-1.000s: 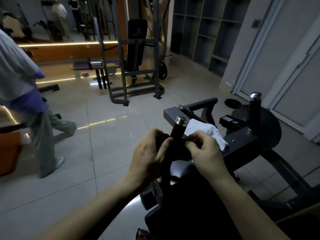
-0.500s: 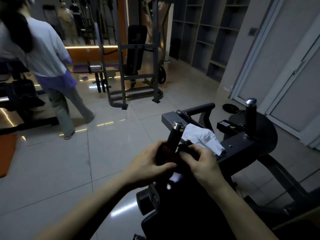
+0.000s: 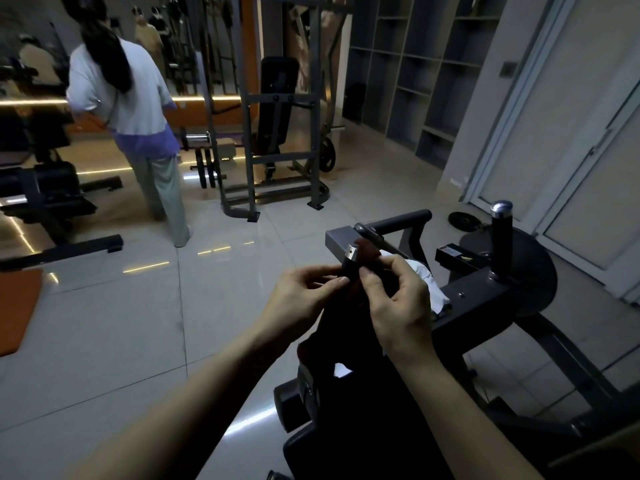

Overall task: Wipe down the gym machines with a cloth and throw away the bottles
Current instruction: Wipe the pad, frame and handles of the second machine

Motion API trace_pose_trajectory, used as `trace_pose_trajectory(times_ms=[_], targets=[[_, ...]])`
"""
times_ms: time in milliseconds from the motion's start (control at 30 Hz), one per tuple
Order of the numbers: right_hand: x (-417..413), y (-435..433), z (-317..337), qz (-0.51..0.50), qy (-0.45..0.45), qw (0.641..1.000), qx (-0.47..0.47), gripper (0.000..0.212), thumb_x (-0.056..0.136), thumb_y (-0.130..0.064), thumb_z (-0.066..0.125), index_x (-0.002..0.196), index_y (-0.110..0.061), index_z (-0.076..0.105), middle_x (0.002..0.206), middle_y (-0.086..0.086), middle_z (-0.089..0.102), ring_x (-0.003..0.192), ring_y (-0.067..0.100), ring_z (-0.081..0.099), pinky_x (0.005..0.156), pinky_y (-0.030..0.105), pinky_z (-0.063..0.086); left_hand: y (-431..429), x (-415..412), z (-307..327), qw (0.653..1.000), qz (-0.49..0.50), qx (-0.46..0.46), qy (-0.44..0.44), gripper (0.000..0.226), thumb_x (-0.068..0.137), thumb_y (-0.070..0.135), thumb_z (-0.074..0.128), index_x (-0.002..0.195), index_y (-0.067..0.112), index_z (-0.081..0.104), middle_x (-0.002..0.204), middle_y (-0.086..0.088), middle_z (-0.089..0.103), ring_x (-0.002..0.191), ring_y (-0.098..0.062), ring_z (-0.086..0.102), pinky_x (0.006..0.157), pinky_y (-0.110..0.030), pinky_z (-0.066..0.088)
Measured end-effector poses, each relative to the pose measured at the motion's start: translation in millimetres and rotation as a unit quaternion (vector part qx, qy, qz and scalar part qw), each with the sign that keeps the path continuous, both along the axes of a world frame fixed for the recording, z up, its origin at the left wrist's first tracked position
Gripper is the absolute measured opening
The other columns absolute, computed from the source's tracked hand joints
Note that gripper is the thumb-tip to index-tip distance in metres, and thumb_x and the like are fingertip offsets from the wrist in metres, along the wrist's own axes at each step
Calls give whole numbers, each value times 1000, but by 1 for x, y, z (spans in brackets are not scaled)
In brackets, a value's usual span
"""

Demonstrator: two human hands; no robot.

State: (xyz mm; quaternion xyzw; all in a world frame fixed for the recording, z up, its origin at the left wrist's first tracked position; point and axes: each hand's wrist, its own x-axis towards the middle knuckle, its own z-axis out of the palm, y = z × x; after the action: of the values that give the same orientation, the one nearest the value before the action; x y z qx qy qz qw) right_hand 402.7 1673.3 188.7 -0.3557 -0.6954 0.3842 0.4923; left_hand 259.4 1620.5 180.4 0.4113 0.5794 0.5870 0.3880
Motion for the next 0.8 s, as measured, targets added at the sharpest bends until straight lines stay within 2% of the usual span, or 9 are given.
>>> trace_pose_trajectory(times_ms=[133, 233, 300, 367, 500, 567, 633, 733, 800], targets=[[-15, -1, 12, -30, -69, 992, 104, 13, 92, -31, 63, 96, -19, 67, 89, -10, 69, 88, 4, 65, 78, 24, 54, -1, 0, 0, 1000, -17, -2, -23, 16, 97, 13, 67, 109, 15, 77, 96, -10, 78, 80, -9, 73, 67, -18, 52], [0, 14, 1, -114, -45, 992, 22, 12, 91, -23, 66, 85, -14, 61, 73, -8, 63, 71, 4, 63, 62, 25, 49, 1, -3, -2, 1000, -14, -10, -9, 18, 95, 15, 70, 111, 19, 77, 101, -8, 78, 87, -14, 75, 71, -19, 53], [15, 21, -5, -135, -25, 990, -44, 10, 91, -20, 66, 84, -14, 62, 75, -7, 63, 75, 10, 64, 64, 26, 49, 2, -6, -6, 1000, -13, -16, -5, 17, 93, 19, 73, 107, 27, 78, 101, -6, 78, 96, -20, 75, 79, -25, 56], [21, 17, -2, -110, 3, 993, -45, 7, 93, -19, 65, 86, -21, 64, 82, -8, 65, 79, 6, 64, 67, 23, 52, 3, -9, -7, 1000, -13, -20, -6, 15, 92, 22, 74, 103, 31, 79, 100, -5, 78, 97, -22, 74, 82, -30, 58], [8, 2, 21, 1, 0, 999, 51, 6, 96, -17, 63, 99, -17, 67, 90, -8, 67, 88, 2, 64, 70, 14, 51, 5, -8, -8, 1000, -21, -15, -13, 14, 93, 19, 73, 106, 24, 77, 101, -9, 78, 97, -26, 74, 87, -39, 59], [-1, 6, 26, -6, -53, 991, 125, 10, 92, -18, 66, 102, -16, 69, 97, -8, 67, 93, 4, 63, 80, 19, 52, 4, -7, -6, 999, -24, -8, -29, 13, 93, 17, 71, 105, 20, 76, 100, -13, 78, 92, -25, 73, 82, -35, 59], [-5, 16, 20, -46, -89, 983, 156, 7, 90, -20, 67, 97, -17, 67, 96, -6, 65, 91, 5, 61, 80, 21, 51, 4, -7, -5, 999, -27, -10, -28, 16, 94, 16, 70, 109, 16, 76, 101, -13, 78, 91, -22, 73, 76, -27, 58], [-3, 31, 12, -83, -48, 993, 75, 7, 93, -23, 65, 89, -17, 65, 86, -5, 67, 81, 7, 64, 70, 28, 54, 4, -6, -5, 1000, -20, -15, -18, 19, 93, 16, 73, 111, 16, 77, 101, -11, 78, 95, -23, 74, 77, -26, 58], [-3, 34, 13, -68, -17, 997, 39, 7, 93, -20, 65, 86, -18, 66, 88, 0, 67, 79, 4, 63, 69, 21, 49, 3, -6, -6, 1000, -17, -13, -20, 17, 92, 18, 73, 109, 19, 77, 100, -9, 78, 95, -23, 75, 79, -28, 58]])
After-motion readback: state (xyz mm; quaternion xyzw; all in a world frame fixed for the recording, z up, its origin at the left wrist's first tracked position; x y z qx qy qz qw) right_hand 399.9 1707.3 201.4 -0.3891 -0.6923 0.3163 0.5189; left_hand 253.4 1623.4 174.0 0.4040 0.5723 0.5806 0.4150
